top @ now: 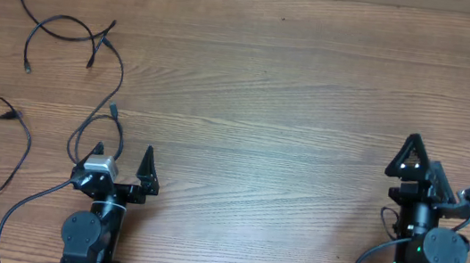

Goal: Untangle cables

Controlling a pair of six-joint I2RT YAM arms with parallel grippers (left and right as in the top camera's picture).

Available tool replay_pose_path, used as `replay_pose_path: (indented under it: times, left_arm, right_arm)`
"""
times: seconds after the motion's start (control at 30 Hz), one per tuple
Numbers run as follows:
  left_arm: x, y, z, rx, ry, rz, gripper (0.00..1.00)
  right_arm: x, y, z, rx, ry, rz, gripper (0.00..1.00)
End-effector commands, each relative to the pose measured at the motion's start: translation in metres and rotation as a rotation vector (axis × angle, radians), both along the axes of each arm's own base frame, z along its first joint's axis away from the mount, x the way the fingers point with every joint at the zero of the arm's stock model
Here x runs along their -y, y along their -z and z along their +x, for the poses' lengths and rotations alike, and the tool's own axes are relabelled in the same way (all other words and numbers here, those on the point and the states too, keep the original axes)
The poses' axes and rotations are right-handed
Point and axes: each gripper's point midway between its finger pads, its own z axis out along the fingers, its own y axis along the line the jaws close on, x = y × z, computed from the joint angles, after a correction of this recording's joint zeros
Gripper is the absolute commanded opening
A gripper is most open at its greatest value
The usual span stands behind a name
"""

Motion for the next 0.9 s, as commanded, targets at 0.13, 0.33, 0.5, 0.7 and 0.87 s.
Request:
replay_pose_path:
  times: [0.13,0.33,0.5,0.7,0.87]
  left_arm:
    - [0.003,0.0,0.0,0.006,0.01,-0.014,0.99]
    - [0.003,0.0,0.0,0.006,0.01,-0.014,1.0]
    - [0.003,0.0,0.0,0.006,0.01,-0.014,1.0]
    - [0.003,0.0,0.0,0.006,0.01,-0.014,1.0]
    - [0.003,0.0,0.0,0.006,0.01,-0.014,1.0]
  right_arm:
    - [0.002,0.027,-0.013,0.017,0.007,-0.002,1.0]
    - [0.002,0.067,-0.015,-0.009,0.007,-0.003,1.0]
    - [0.002,0.072,-0.015,0.015,0.007,-0.002,1.0]
    - [0.002,0.072,-0.015,0.012,0.006,-0.003,1.0]
    - [0.002,0.072,-0.015,0.012,0.006,-0.003,1.0]
